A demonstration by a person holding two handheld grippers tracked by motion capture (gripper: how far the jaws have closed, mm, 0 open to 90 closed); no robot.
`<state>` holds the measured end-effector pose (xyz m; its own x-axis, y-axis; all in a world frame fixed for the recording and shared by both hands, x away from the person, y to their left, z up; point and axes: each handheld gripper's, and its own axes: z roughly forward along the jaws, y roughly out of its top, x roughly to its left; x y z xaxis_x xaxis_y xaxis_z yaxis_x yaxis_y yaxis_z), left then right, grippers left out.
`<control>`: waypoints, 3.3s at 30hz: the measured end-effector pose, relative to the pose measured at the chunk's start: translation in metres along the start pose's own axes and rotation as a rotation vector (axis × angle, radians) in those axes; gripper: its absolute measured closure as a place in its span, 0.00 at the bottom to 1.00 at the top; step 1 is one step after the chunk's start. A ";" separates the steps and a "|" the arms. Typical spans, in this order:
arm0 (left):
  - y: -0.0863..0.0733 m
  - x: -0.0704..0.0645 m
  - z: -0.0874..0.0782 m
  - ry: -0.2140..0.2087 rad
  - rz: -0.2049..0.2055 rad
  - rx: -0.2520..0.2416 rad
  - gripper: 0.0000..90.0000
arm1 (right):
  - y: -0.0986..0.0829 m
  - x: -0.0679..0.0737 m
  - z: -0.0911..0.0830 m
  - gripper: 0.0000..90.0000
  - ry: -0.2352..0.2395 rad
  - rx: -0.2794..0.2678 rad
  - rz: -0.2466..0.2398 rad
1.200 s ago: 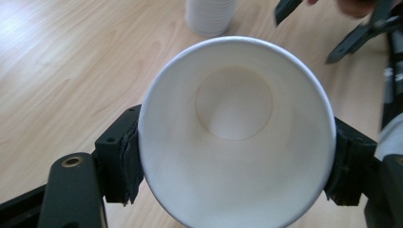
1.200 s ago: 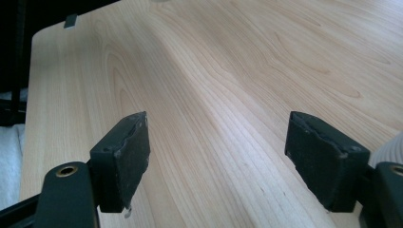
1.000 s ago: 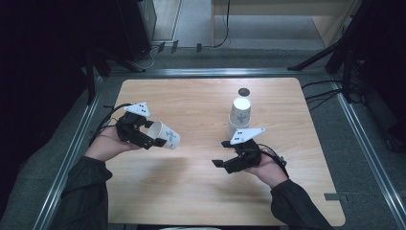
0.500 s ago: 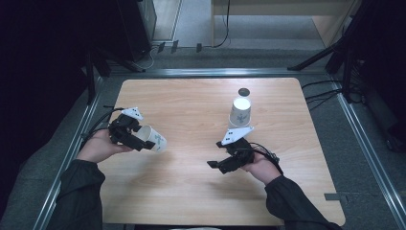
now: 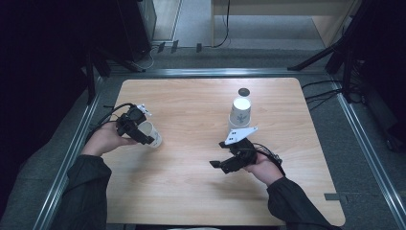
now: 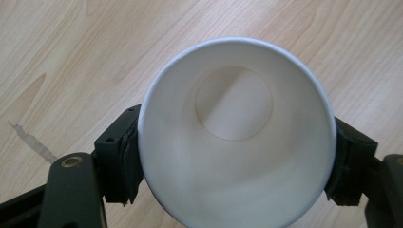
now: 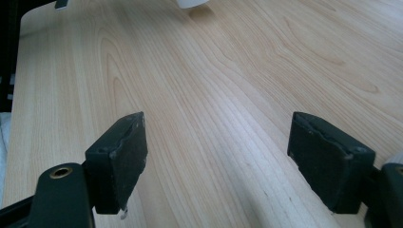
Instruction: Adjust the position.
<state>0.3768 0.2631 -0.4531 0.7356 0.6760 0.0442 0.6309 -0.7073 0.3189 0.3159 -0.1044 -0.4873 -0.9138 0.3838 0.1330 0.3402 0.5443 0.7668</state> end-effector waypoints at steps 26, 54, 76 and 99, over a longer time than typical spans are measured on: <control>0.016 0.008 0.020 0.063 0.001 0.108 0.22 | -0.015 0.000 -0.018 0.24 -0.048 -0.017 0.038; 0.001 0.016 -0.005 -0.005 -0.089 -0.063 0.08 | -0.011 -0.002 -0.016 0.24 -0.032 -0.019 0.035; 0.007 -0.017 -0.060 -0.135 -0.104 -0.374 0.14 | -0.016 -0.011 -0.035 0.19 -0.029 -0.084 0.059; 0.010 -0.059 -0.035 -0.216 -0.057 -0.431 0.15 | -0.012 -0.026 -0.063 0.17 -0.152 -0.089 0.105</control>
<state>0.3310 0.2236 -0.4190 0.7656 0.6211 -0.1677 0.5460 -0.4895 0.6800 0.3212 -0.1678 -0.4602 -0.8279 0.5471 0.1236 0.4045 0.4297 0.8073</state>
